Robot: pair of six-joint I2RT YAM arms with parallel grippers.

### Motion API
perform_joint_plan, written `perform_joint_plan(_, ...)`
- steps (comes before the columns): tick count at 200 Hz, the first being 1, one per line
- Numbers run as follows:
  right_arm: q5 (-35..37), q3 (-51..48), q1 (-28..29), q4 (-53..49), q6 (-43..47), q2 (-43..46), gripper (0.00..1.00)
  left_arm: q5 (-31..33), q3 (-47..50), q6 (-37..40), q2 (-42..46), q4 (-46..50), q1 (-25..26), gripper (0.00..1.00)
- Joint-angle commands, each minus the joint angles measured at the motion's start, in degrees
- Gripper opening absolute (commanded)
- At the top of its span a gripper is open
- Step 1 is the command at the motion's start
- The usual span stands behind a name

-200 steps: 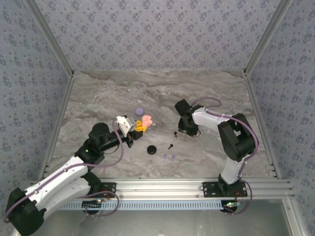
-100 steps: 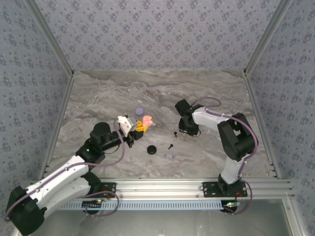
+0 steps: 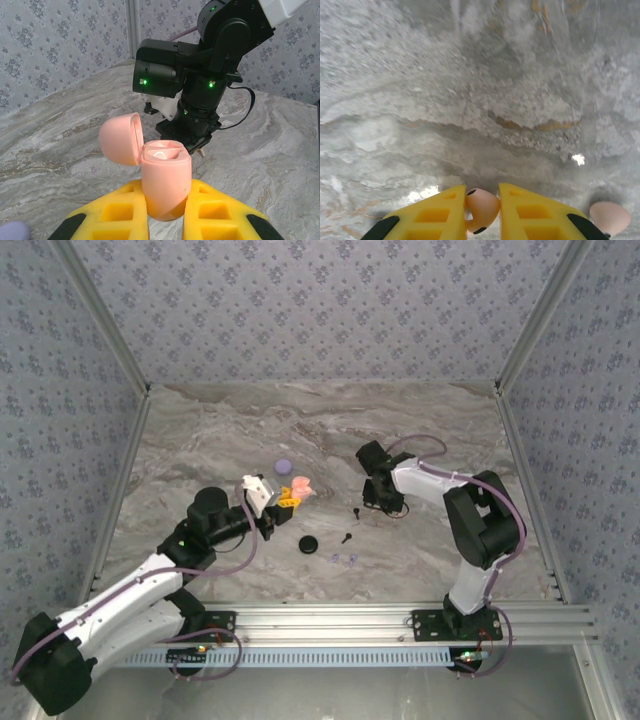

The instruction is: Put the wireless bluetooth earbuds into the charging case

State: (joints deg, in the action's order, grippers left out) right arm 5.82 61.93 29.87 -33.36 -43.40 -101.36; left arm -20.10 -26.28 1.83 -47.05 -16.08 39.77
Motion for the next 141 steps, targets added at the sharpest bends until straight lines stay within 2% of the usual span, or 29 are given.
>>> perform_joint_plan(1, 2.8, -1.2, 0.2, 1.6, 4.3, 4.5, 0.22, -0.3, -1.2, -1.9, -0.3, -2.5, 0.3, 0.00)
perform_joint_plan(20, 4.1, -2.4, 1.0, 2.6, 6.9, 9.1, 0.22, -0.7, -0.2, -4.1, -1.1, -5.2, 0.3, 0.00)
perform_joint_plan(68, 4.3, -3.5, 3.8, 5.2, 22.0, 23.0, 0.22, -3.4, -0.1, -9.5, -5.5, -11.3, 0.2, 0.00)
perform_joint_plan(105, -1.3, -3.1, 5.5, 7.9, 29.3, 32.5, 0.22, -5.5, -2.0, -12.3, -9.6, -14.7, 0.2, 0.00)
perform_joint_plan(141, -6.3, -0.9, 8.1, 9.0, 33.9, 36.5, 0.22, -9.5, -4.6, -14.5, -13.9, -17.4, 0.4, 0.00)
